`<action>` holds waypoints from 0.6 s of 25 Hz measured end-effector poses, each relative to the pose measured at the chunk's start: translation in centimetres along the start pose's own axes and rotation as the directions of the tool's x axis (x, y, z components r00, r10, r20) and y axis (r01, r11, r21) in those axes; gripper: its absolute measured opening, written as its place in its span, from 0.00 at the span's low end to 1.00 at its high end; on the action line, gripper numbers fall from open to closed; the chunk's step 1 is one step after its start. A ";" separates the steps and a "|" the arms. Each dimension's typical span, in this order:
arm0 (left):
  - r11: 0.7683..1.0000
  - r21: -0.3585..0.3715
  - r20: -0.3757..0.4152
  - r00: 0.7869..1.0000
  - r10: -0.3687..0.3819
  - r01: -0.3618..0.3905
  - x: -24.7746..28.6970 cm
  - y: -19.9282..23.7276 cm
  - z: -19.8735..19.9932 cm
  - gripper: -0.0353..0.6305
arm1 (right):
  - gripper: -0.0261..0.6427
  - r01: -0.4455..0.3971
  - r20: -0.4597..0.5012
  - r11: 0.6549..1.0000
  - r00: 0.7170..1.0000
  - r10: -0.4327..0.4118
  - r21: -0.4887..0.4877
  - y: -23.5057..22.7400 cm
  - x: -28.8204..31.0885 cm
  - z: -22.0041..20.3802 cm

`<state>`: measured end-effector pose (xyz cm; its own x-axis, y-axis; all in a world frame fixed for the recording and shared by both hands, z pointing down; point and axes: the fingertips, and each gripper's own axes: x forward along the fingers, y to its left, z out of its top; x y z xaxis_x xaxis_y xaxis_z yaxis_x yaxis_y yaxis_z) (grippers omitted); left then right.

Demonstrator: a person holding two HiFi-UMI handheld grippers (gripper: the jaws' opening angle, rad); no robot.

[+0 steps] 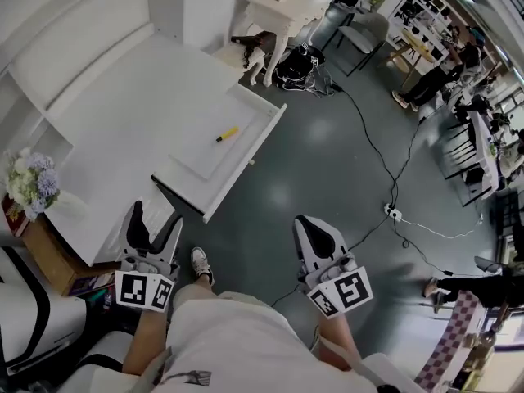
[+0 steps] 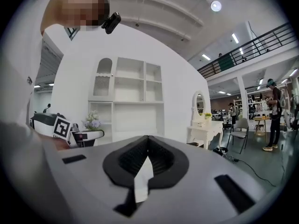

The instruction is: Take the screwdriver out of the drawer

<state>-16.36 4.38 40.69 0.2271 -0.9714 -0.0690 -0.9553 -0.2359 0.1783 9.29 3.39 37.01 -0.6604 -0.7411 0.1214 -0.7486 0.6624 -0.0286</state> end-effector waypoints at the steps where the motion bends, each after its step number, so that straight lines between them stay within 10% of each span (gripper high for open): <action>1: 1.000 -0.009 -0.008 1.000 -0.020 0.020 1.5 0.7 -0.2 0.63 | 0.06 0.008 -0.007 1.000 1.000 -0.008 -0.003 -0.1 1.5 0.4; 15: 0.984 -0.039 -0.106 0.979 -0.175 0.172 16.3 4.2 -3.5 0.63 | 0.06 0.096 -0.033 0.995 0.995 -0.096 -0.002 -5.9 12.0 1.2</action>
<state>-15.98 -12.54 43.76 0.4098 -0.9122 0.0056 -0.8938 -0.4003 0.2022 5.69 -9.58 37.49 -0.5830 -0.7973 0.1563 -0.8085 0.5884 -0.0144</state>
